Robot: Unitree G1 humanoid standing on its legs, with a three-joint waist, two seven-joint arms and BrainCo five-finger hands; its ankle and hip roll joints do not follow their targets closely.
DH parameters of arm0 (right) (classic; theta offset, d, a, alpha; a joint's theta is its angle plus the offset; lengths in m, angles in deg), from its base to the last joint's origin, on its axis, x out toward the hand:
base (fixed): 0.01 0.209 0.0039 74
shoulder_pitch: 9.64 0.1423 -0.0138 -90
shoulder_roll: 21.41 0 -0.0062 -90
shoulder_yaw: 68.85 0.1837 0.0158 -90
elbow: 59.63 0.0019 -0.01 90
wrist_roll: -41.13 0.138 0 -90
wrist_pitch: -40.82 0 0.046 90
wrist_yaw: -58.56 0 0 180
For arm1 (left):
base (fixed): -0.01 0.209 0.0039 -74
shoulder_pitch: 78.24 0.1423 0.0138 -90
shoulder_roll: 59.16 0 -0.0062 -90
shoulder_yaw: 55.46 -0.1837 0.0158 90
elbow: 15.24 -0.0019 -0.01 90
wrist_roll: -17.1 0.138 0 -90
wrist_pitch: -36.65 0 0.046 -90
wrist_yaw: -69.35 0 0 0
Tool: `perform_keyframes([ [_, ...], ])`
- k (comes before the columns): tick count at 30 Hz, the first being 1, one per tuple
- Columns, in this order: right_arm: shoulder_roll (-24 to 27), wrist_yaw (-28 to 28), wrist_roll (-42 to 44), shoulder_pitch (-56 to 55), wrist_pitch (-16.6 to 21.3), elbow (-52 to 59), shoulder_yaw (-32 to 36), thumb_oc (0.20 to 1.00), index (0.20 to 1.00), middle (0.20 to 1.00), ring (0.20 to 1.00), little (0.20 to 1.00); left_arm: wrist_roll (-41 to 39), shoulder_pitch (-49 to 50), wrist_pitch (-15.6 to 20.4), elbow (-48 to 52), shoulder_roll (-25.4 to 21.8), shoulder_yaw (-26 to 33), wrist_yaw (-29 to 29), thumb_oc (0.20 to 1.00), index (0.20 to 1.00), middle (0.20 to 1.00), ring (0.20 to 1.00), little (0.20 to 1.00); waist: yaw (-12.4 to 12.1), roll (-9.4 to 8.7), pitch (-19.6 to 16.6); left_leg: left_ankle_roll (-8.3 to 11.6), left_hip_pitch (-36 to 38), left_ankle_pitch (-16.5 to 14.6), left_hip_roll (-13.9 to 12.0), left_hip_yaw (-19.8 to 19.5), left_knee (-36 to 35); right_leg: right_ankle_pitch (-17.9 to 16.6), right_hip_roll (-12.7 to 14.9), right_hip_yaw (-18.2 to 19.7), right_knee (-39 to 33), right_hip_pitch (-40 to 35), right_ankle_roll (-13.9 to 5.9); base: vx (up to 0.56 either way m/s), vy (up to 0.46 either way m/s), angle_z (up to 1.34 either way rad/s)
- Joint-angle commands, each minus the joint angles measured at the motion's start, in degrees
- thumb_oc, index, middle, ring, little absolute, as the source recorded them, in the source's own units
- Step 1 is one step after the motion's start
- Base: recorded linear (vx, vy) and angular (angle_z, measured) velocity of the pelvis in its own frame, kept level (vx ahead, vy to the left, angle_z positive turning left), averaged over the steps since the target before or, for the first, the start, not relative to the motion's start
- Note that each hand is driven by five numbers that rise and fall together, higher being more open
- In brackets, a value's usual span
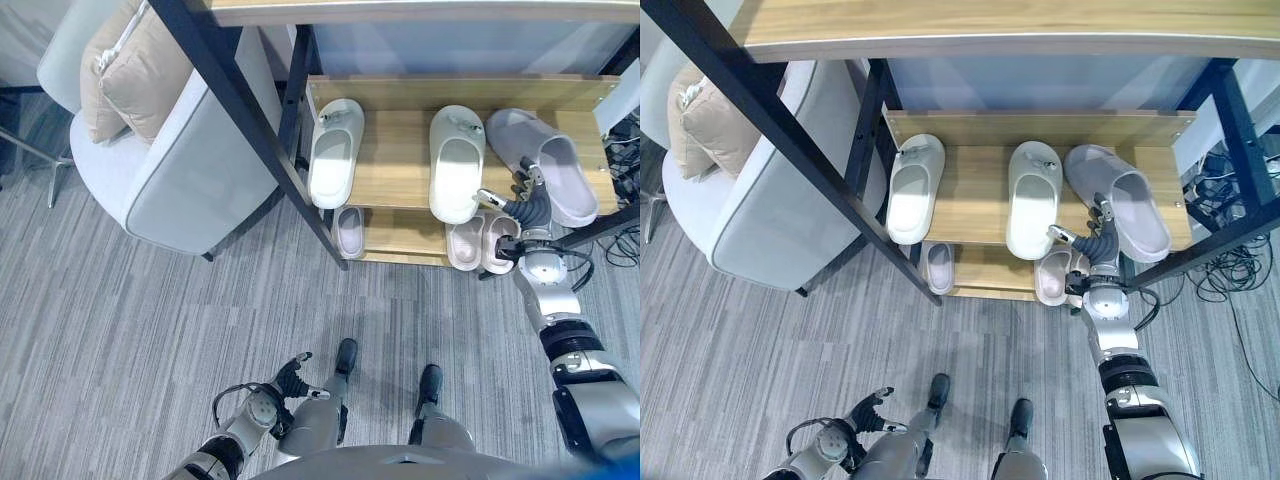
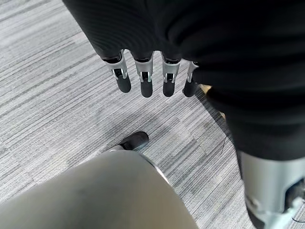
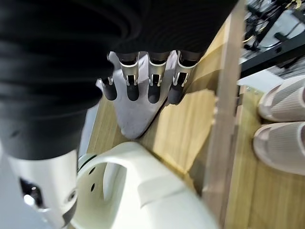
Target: Arrange the slippers neatly on the shoe rack.
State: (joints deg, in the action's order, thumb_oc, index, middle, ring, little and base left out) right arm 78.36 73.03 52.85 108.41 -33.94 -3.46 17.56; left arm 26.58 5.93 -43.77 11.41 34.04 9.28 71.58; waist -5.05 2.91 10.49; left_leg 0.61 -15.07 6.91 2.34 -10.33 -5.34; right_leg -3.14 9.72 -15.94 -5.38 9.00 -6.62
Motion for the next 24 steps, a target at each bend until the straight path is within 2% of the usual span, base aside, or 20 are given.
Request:
perform_keyframes([
  [1,1.4,1.3,1.6,0.9,2.8,0.1,-0.8,1.000,1.000,1.000,1.000,1.000,-1.6,-0.8,0.0,-8.5,3.5,-2.0,3.2,1.000,1.000,1.000,1.000,1.000,-1.3,-0.88,-1.8,2.30,-0.6,-4.2,0.0,1.0,0.3,-0.6,3.3,0.0,0.4,-0.8,-3.90,0.00,-0.028,0.10],
  [8,-1.0,0.6,4.3,1.6,3.0,3.7,-2.1,1.000,1.000,1.000,1.000,1.000,-3.2,-3.0,-0.3,-9.2,3.4,-1.6,3.5,1.000,1.000,1.000,1.000,1.000,-2.4,-0.91,-0.7,2.48,-2.2,-3.6,0.5,-1.2,0.3,-0.2,3.6,-2.5,0.4,-0.8,-3.92,0.00,0.007,0.19],
  [16,-4.6,2.3,1.7,3.1,1.1,5.3,-4.7,1.000,1.000,1.000,1.000,1.000,-4.6,-5.0,-0.8,-8.9,3.5,-1.4,3.9,1.000,1.000,1.000,1.000,1.000,-2.9,-1.07,-0.1,2.50,-3.0,-3.5,0.8,-2.1,0.3,-0.1,3.9,-3.4,0.4,-0.4,-3.88,0.00,0.024,0.04],
  [24,-4.1,6.1,1.4,8.1,0.7,2.5,-3.5,1.000,1.000,1.000,1.000,1.000,-5.4,-6.6,-0.9,-8.7,2.6,-1.7,5.0,1.000,1.000,1.000,1.000,1.000,-3.7,-0.94,-0.4,2.51,-4.1,-3.3,1.3,-3.2,0.3,0.1,4.1,-4.3,0.4,0.2,-3.87,0.01,0.019,0.06],
])
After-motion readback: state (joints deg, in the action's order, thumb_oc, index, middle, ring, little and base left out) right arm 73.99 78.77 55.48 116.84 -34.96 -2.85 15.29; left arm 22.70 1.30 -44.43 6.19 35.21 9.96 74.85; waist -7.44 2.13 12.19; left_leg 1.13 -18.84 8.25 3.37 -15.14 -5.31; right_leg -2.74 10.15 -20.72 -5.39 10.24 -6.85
